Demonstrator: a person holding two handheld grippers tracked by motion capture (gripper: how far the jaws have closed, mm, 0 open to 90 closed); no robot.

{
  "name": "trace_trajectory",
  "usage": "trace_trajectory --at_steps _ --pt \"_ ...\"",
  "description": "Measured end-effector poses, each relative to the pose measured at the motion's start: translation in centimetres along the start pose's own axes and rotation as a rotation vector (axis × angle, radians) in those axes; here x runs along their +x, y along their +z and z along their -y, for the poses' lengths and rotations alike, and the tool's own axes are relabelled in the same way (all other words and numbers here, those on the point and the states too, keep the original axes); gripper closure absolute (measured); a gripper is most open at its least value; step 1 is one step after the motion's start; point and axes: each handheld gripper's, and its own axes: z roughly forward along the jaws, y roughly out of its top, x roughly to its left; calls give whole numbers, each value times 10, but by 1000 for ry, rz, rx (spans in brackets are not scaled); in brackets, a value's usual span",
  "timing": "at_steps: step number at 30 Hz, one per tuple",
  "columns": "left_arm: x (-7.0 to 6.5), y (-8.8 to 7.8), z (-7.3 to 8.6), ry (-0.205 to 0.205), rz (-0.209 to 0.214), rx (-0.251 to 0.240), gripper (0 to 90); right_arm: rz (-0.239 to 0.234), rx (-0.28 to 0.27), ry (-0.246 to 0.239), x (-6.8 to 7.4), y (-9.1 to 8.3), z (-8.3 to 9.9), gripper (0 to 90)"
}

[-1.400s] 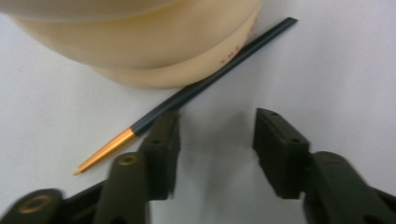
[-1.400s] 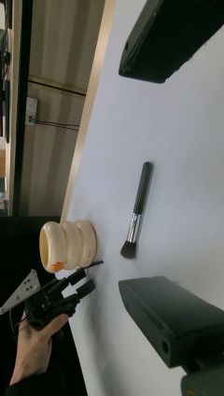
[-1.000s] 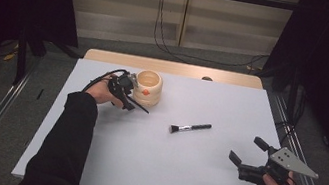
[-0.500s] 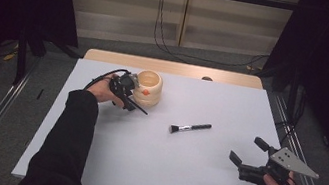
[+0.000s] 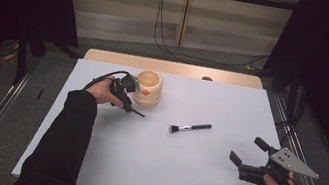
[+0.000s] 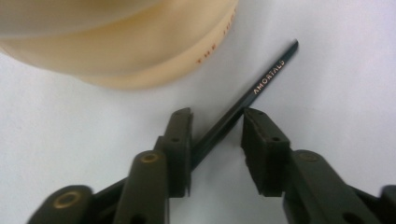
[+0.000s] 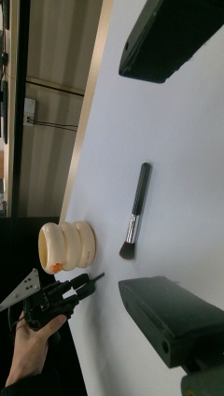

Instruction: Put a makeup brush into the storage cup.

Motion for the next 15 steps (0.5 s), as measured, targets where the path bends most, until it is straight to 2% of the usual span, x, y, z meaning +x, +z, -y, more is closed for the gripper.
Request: trace_trajectory --at_steps 3,8,9,11,13,15 --pt "-2 0 0 -23 7 2 703 0 -1 -4 0 0 0 2" --pt "-3 -2 1 -30 20 34 791 6 1 1 0 0 0 2" --pt "-4 -1 1 -53 27 22 818 1 1 -1 0 0 0 2" --pt "-3 -2 1 -63 39 41 833 5 1 0 0 0 0 2" --pt "-5 -2 1 -84 25 41 836 5 1 -2 0 0 0 2" --pt "-5 -2 1 -110 45 44 839 1 1 0 0 0 0 2"
